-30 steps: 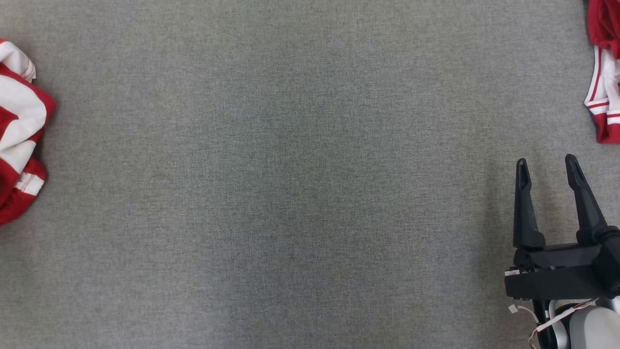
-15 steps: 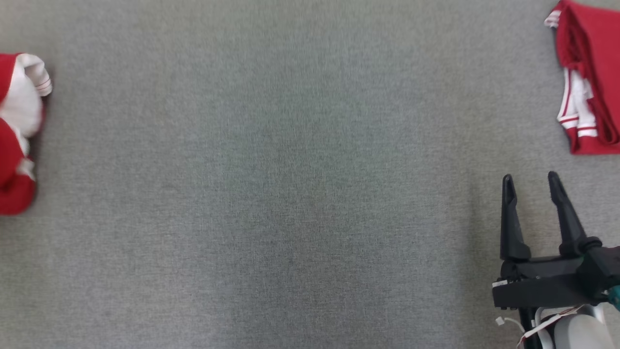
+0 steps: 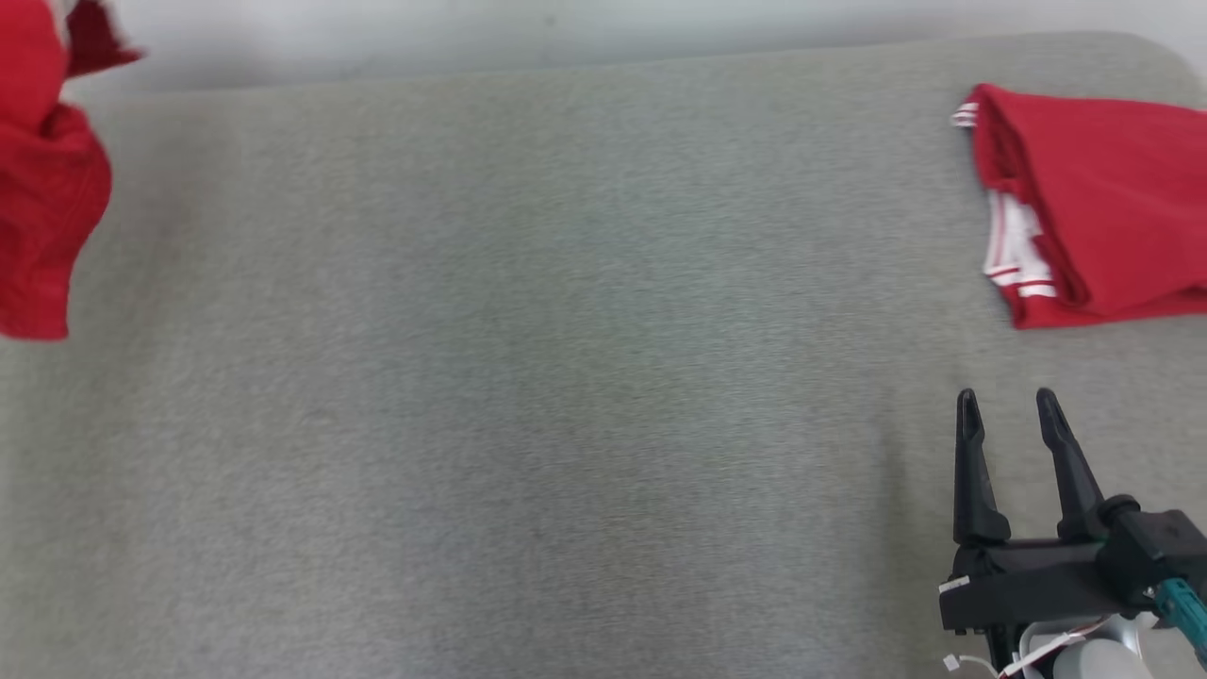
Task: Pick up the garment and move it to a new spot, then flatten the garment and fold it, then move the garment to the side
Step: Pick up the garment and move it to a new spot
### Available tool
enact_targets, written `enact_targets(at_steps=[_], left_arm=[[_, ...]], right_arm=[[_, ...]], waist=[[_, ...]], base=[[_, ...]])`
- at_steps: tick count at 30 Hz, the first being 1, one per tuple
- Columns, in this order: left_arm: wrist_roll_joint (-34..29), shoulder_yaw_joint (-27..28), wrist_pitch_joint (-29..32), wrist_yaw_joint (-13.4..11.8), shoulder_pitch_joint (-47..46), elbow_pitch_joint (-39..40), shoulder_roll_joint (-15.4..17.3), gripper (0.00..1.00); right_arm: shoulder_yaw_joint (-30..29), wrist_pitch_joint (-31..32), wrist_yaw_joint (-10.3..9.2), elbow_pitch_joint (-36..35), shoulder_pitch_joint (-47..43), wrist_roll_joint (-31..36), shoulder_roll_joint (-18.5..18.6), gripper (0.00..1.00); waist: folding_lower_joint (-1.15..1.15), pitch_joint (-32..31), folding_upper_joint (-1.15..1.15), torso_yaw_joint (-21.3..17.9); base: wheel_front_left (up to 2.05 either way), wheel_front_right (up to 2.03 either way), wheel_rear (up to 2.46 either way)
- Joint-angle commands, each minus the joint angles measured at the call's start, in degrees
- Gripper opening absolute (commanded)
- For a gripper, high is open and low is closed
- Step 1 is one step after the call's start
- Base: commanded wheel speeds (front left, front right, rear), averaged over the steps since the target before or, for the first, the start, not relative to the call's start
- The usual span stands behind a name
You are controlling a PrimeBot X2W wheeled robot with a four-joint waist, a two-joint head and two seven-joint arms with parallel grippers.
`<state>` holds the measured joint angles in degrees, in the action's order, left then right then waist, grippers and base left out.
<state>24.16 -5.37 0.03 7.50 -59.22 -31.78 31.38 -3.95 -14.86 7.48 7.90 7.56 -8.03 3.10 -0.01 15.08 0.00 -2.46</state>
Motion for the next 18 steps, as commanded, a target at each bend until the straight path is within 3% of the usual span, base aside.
enact_targets(at_steps=[1,10,18], left_arm=[[0.11,-0.53,0.77,-0.14,-0.78,1.92,-0.49,0.00],[0.65,-5.25,7.22,-0.74,-1.42,18.66,-4.42,0.00],[1.31,-9.96,8.73,-2.80,5.02,27.02,-10.18,0.00]], right_arm=[[-0.09,-0.32,-0.01,0.18,-0.87,-0.53,-0.15,1.00],[0.74,-0.38,-0.01,-0.38,-1.16,-4.08,-0.25,1.00],[1.67,-0.38,-0.01,-0.69,-1.49,-5.50,-0.26,1.00]], waist=[[0.01,-1.58,0.00,-2.61],[0.01,-1.41,0.00,-8.57],[0.01,-0.69,0.00,-11.54]], base=[[0.00,0.00,0.00],[0.00,0.00,0.00],[0.00,0.00,0.00]])
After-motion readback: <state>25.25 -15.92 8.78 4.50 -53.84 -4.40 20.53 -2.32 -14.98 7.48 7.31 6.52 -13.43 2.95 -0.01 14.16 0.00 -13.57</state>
